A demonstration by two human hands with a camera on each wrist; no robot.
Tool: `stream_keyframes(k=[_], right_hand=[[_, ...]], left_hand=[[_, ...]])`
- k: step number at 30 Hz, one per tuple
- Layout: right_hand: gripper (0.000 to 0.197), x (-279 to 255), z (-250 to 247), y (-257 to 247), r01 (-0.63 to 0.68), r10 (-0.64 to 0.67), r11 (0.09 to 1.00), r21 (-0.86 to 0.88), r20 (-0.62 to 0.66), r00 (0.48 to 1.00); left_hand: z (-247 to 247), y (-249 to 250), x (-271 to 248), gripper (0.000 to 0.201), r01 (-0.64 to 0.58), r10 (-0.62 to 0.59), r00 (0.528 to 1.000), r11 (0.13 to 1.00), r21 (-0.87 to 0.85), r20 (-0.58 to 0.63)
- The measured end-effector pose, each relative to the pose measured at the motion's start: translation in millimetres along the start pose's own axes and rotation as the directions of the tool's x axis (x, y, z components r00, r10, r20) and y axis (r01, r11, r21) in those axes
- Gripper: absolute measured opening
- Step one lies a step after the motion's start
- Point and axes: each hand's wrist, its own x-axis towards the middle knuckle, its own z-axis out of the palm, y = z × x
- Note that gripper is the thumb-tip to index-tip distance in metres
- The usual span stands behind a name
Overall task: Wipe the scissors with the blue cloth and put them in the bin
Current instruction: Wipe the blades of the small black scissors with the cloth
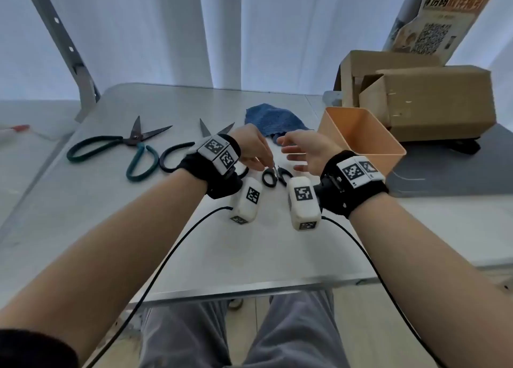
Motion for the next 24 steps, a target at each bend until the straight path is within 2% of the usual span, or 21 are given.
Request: stream_keyframes(k=[3,9,12,17,21,24], right_hand=[[0.032,1.4,-0.1,3.1,-0.014,0.014,0.998,-0.069,-0.010,1.000],[0.033,-0.8,2.4,3.9,0.009,-0.009,0.995,-0.099,-0.002,1.000],[0.024,0.5,0.6,7.1,0.003,-0.003,0.998,-0.059,0.004,1.000],[0.020,0.9,-2.3,12.1,0.026,-0.026,1.000,0.004,0.005,1.000],[0.032,-0.9,4.4,13.9,0.080,-0.084,0.991,0.102,0.032,0.996],[0.030,2.6,8.1,15.0,0.107,-0.113,0.971,0.212,0.016,0.993]], left_hand=[[3.8,-1.0,-0.1,0.014,0.028,-0.028,1.000,0.998,0.061,0.007],[10.1,1.7,-3.8,0.026,0.030,-0.030,1.000,0.992,0.125,-0.002],[13.4,3.5,-4.0,0.025,0.023,-0.022,1.000,0.989,0.145,-0.010],[15.4,-2.7,-2.1,0.024,0.000,0.006,0.998,0.996,0.088,-0.067],[15.8,-10.0,-4.4,0.023,-0.048,0.056,0.987,0.998,0.051,-0.151],[8.3,-17.8,-5.0,0.026,-0.081,0.073,0.977,0.996,-0.031,-0.202]])
